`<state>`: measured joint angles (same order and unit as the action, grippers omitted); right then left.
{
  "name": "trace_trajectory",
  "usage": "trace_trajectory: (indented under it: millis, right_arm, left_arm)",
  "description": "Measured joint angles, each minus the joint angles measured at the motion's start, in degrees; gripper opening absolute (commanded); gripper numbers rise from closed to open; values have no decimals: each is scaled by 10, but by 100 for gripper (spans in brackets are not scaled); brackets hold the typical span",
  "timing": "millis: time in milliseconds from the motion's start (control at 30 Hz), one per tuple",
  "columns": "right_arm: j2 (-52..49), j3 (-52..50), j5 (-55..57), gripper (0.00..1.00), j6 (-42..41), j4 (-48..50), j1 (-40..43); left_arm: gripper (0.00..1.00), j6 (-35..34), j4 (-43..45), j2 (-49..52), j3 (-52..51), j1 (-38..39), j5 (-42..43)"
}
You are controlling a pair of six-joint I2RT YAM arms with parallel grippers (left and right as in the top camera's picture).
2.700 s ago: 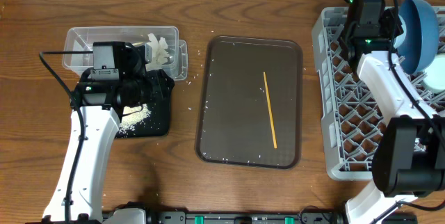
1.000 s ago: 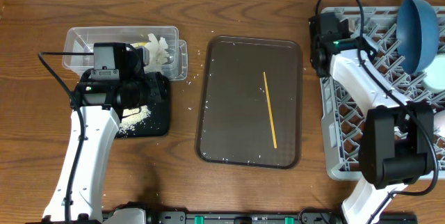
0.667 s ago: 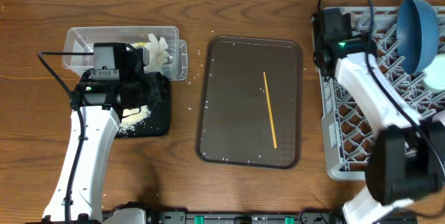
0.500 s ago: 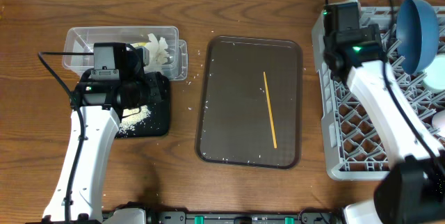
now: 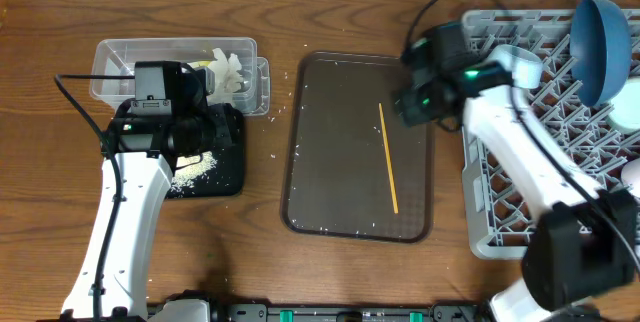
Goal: Sort waste into correct bins and load items into the dishwasher rack
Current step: 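Reach right gripper to the wooden chopstick on the brown tray and grasp it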
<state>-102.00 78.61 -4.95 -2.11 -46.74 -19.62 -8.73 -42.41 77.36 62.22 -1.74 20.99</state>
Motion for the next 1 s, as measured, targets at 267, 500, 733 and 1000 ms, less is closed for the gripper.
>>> trace_trajectory:
  millis: [267,500,733,1000]
  right_arm:
    - [-82,0,-1,59,-57,-42,-66]
    - [-133,0,40,51,-112,-68,-85]
    - [-148,0,56,31,-139,-70,-90]
    - [-149,0,66,6,-144,-70,-99]
  left_arm:
    - [50,0,0,0,0,0,-4]
    - [50,0,0,0,0,0,-4]
    - [50,0,0,0,0,0,-4]
    - [50,0,0,0,0,0,-4]
